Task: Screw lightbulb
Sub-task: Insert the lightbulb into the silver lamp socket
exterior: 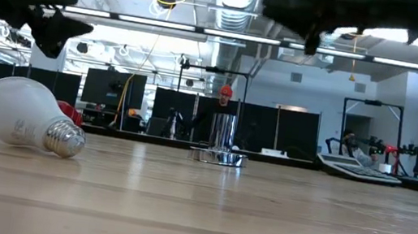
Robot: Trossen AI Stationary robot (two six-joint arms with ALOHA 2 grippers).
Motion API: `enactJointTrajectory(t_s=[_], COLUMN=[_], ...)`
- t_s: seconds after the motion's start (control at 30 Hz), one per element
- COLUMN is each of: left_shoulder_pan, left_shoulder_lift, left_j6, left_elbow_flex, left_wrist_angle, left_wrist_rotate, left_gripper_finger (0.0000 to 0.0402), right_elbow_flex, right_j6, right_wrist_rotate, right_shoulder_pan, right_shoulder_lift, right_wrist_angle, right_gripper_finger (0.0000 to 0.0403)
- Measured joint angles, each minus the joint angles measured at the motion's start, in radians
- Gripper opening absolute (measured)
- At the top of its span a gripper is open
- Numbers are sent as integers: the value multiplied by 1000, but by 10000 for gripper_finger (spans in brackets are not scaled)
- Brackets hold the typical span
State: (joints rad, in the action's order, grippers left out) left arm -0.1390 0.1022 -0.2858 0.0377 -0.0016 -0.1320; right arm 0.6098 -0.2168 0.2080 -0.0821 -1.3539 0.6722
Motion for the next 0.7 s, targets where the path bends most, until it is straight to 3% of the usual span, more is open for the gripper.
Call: enactJointTrajectory(t_s=[0.13, 0.37, 0.7], left_shoulder_pan=[0, -13, -120], left_shoulder_lift=[102, 292, 441], left_j6=[27, -86, -195], left_elbow_flex=[22, 58, 100], left_wrist_angle=[-34, -48, -56], left_wrist_rotate=[14, 177, 213], left_gripper_finger=[228, 228, 228], right_elbow_flex=[74, 271, 503], right_j6=[-92, -100, -90], right_wrist_rotate=[-65, -132, -139], right_shoulder_pan=[19, -6, -72], right_shoulder_lift=[-134, -366, -528], right_wrist_angle=[-55, -153, -352], right_gripper_finger=[107, 120, 207])
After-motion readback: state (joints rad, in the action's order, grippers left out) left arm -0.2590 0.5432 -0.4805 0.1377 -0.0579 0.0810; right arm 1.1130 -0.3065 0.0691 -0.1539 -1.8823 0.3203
